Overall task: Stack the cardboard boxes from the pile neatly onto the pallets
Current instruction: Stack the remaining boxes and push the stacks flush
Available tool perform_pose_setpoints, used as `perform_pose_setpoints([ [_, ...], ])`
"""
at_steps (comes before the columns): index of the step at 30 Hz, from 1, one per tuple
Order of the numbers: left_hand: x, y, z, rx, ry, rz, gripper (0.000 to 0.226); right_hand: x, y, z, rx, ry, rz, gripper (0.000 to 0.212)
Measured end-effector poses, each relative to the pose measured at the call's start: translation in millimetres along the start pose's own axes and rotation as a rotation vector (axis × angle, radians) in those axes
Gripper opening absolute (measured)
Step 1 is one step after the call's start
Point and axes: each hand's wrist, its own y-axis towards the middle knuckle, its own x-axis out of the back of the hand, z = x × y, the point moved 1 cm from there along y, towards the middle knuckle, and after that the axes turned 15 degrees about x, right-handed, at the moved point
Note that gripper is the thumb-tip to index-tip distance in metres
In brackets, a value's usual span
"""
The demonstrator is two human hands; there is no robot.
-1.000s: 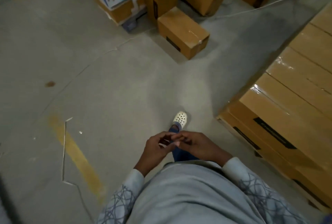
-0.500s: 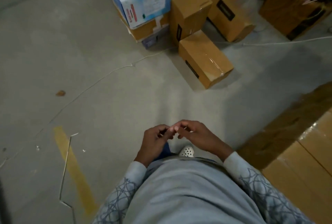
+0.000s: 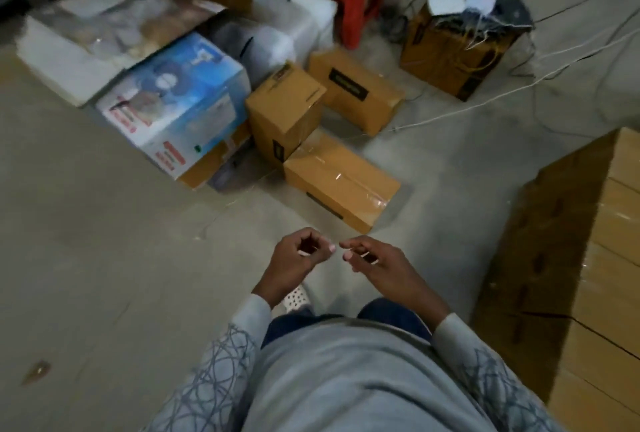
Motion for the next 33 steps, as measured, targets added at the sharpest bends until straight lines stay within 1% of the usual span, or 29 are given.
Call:
perform_pose_setpoints([
  [3, 10.3, 45.2, -33.7, 0.026, 0.061, 0.074, 0.013, 18.9, 26.5, 0.7, -0.059, 0.057, -0.100, 0.022],
  [6, 5.7, 83.4, -55.4, 0.072, 0.065, 0.099, 0.011, 35.5, 46.0, -14.9, -0.100, 0.114, -0.165, 0.021],
  [10, -14.2, 125.3, -65.7, 0.165, 0.054, 0.091, 0.012, 63.3, 82.7, -42.2, -0.137, 0.180, -0.171, 0.018],
  [13, -26.6, 159.4, -76.2, 0.246, 0.044, 0.098, 0.014, 99.5, 124.9, -61.2, -0.161, 0.187, -0.150, 0.019],
  [15, -32.7, 186.8, -89.6, 0.278, 0.023, 0.053, 0.013, 128.8, 155.6, -73.0, -0.152, 0.188, -0.127, 0.020],
  [19, -48.2, 239.6, -122.3, 0.327, -0.113, -0.167, 0.011, 193.2, 218.9, -94.6, -0.128, 0.117, -0.052, 0.016],
  [22, -66.1, 269.9, -135.3, 0.398, -0.182, -0.231, 0.006, 230.0, 260.4, -110.8, -0.127, 0.065, -0.023, 0.011],
  [24, -78.7, 289.9, -139.0, 0.443, -0.234, -0.243, 0.003, 245.4, 289.3, -126.5, -0.142, 0.032, 0.015, 0.013],
  [26, -90.8, 312.5, -136.4, 0.506, -0.292, -0.240, 0.005, 249.5, 317.6, -149.7, -0.166, -0.001, 0.045, 0.014],
  [29, -106.2, 360.9, -114.4, 0.658, -0.381, -0.229, 0.008, 235.8, 361.3, -203.4, -0.195, -0.106, 0.114, 0.020],
  [31, -114.1, 409.6, -80.5, 0.773, -0.408, -0.200, 0.008, 214.8, 395.5, -253.9, -0.227, -0.151, 0.164, 0.023],
  [33, -121.7, 469.7, -31.8, 0.884, -0.420, -0.181, 0.008, 185.9, 430.2, -322.6, -0.279, -0.178, 0.183, 0.023],
])
